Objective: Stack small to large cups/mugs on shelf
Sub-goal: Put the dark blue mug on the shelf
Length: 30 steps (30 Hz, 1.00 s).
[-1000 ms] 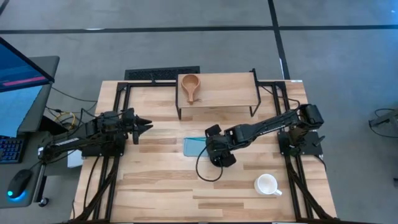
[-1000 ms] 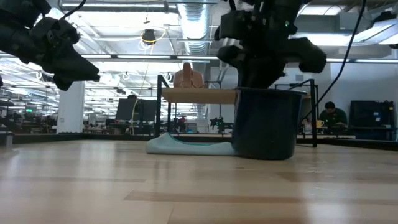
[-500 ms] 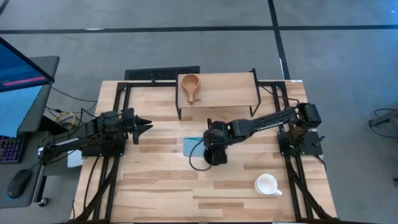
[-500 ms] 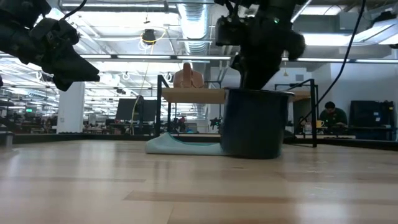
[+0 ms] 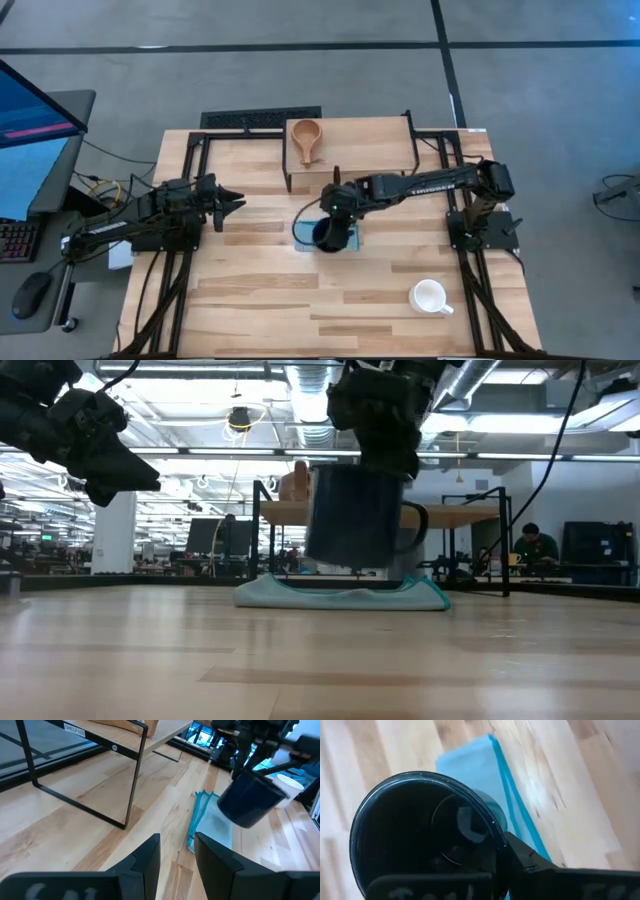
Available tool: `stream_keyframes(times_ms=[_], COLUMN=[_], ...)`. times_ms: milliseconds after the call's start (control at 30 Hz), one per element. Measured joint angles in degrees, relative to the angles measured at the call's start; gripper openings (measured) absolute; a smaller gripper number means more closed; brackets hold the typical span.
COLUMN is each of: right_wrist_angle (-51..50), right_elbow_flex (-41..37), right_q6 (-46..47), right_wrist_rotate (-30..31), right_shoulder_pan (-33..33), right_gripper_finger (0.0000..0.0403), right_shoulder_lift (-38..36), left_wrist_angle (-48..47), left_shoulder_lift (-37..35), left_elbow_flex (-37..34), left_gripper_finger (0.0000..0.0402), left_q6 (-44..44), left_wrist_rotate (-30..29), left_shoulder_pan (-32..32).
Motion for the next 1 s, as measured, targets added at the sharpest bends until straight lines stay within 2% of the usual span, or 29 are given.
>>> stream_keyframes(times_ms=[167, 500, 867, 1000], right_wrist_angle=[-0.6, -11.2, -25.4, -30.6], right_elbow_flex=[4.1, 15.9, 29.6, 34.0], right_q6=[1.0, 2.9, 2.5, 1.4], right_wrist_rotate=[-3.7, -3.0, 5.8, 6.8], right_shoulder_pan=[-1.0, -2.4, -7.3, -9.2], right_gripper_finger=[0.0027, 0.0027, 0.0027, 0.0027], right_shoulder_lift=[0.0, -0.1, -0.2, -0.2], left_wrist_angle=[0.0, -1.2, -1.0, -0.9], left_shoulder_lift=[0.0, 0.0, 0.0, 0.0], left_elbow_flex=[0.0, 0.0, 0.0, 0.0], left_gripper_finger=[0.0109, 0.0109, 0.0109, 0.0109], left_q6=[0.0, 0.1, 0.0, -0.8], left_wrist_rotate=[0.0, 0.0, -0.2, -0.2], left_shoulder_pan=[0.0, 0.0, 0.0, 0.0])
